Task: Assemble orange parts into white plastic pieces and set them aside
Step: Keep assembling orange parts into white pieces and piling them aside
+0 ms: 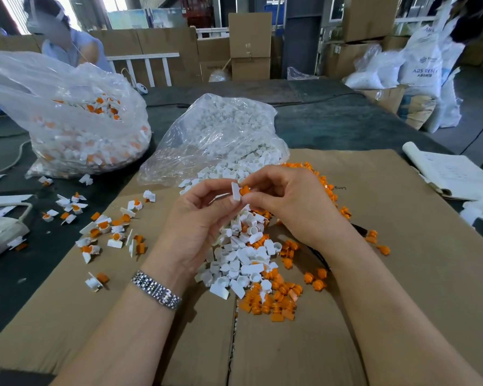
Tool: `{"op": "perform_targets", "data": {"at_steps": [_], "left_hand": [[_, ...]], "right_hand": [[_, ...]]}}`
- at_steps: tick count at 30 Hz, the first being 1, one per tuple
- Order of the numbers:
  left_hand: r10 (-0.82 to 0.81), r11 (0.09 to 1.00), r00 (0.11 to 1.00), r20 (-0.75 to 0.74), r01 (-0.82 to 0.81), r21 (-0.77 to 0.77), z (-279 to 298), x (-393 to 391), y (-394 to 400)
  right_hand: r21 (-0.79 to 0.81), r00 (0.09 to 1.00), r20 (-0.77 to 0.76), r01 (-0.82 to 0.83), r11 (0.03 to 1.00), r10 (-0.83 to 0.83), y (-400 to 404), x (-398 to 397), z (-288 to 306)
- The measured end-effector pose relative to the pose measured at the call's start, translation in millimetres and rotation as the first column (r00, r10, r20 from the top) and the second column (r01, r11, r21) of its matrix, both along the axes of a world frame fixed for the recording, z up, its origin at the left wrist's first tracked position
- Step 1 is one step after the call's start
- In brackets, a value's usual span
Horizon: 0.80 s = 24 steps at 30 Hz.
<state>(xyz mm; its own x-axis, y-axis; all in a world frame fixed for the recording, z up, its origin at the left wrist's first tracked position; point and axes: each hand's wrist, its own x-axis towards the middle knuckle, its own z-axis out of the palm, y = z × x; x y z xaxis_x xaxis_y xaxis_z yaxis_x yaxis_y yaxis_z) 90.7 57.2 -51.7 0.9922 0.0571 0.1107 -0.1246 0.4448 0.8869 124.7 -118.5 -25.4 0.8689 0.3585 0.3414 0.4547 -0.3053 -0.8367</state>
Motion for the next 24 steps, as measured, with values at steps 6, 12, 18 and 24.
{"op": "perform_targets", "data": {"at_steps": [6, 12, 18, 24], "left_hand": [[0.020, 0.999, 0.999, 0.028, -0.021, 0.046, 1.3, -1.9, -2.3], [0.023, 1.000, 0.999, -0.033, -0.023, -0.021, 3.6, -2.6, -3.1], [0.065, 0.996, 0.994, -0.083, -0.060, 0.072, 3.9, -2.1, 0.9], [0.072, 0.992, 0.989, -0.133, -0.057, 0.109, 3.7, -1.1, 4.8]], "right_hand": [[-0.035, 0.996, 0.078, 0.037, 0.999, -0.034, 1.0, 0.4, -1.2], [-0.123, 0.977, 0.205, 0.081, 0.989, -0.054, 4.9, -1.9, -1.7], [-0.187, 0.948, 0.315, 0.101, 0.977, -0.037, 8.1, -5.0, -0.9], [-0.214, 0.939, 0.343, 0.115, 0.970, -0.036, 8.9, -5.3, -1.3]]}}
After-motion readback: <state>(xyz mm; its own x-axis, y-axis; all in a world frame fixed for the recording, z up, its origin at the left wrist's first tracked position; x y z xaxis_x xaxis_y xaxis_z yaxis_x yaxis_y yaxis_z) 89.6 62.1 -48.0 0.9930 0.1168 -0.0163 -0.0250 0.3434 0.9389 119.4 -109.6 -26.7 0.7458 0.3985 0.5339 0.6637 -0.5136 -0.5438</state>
